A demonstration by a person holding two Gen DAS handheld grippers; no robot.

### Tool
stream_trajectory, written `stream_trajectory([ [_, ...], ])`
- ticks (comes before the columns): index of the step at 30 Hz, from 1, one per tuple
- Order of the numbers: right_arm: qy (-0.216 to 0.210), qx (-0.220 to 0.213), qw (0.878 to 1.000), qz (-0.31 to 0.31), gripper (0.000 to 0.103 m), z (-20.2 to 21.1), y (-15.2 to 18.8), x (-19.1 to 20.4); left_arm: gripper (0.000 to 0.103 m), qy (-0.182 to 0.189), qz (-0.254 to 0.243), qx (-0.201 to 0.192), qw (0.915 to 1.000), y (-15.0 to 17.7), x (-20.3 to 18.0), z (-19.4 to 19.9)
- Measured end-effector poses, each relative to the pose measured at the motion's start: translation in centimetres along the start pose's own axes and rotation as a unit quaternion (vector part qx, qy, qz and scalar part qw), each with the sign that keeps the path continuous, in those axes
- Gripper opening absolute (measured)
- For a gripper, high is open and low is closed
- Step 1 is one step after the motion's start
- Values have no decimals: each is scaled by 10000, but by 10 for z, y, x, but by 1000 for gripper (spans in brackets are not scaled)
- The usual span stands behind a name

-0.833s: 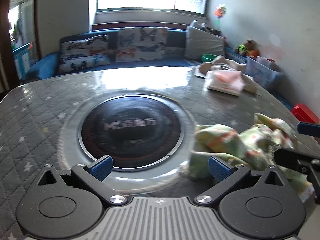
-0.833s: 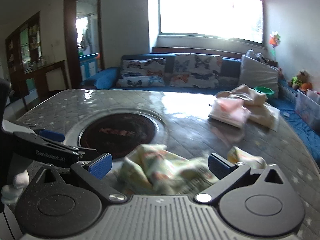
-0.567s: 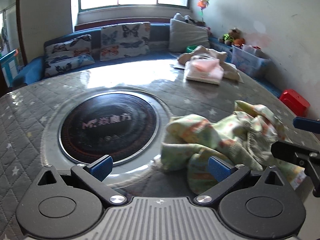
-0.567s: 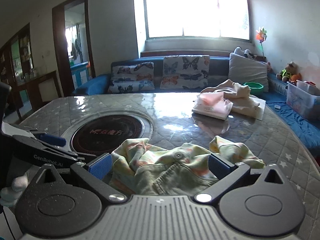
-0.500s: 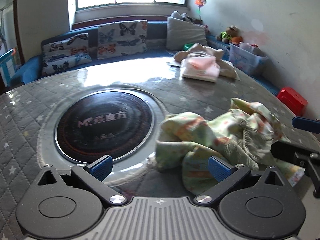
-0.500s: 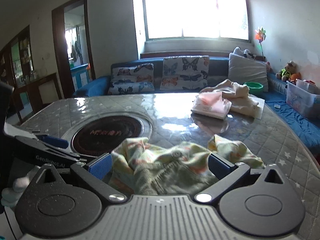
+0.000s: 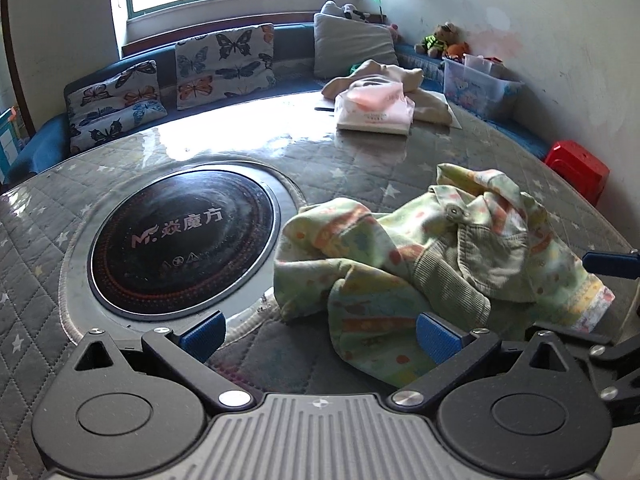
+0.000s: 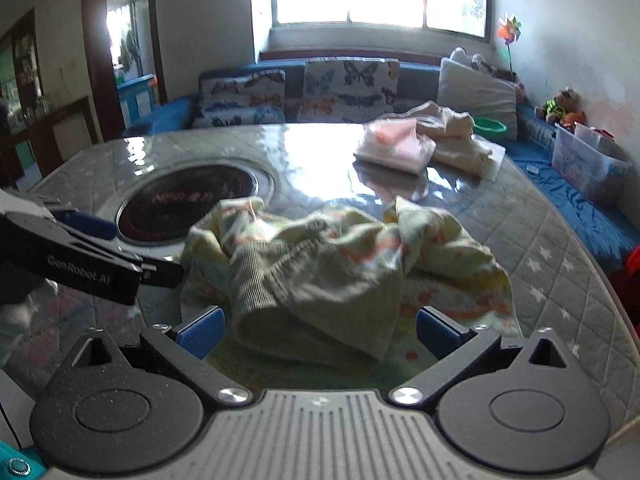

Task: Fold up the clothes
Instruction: 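Move both grippers over the crumpled pastel garment toward its edge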

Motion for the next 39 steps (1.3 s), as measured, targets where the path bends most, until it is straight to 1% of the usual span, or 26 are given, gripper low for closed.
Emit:
stream_trajectory([
  [7, 79, 248, 9996, 54, 103, 0, 12, 2, 103, 54, -134, 92, 9999, 4, -11, 4],
  [21, 112, 428, 9990, -89, 103, 6, 23, -4, 103, 111, -354, 136, 9992, 8, -32, 9],
  [32, 122, 564, 9982, -138, 103, 3, 26, -11, 103, 182, -385, 334, 9985, 8, -38, -2],
  [39, 45, 711, 9974, -105, 103, -5, 24, -11, 103, 222, -357, 503, 9978, 5, -38, -12],
])
Point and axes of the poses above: each gripper's, at about its wrist camera, not at the fingertips, and z roughly against the way its jaws point, x to its left, y to its underside, the point moved 6 cm from there along -z, roughly the way its jaws point, and after that the axes turned 4 degrees about y, right-handed, at the moved point
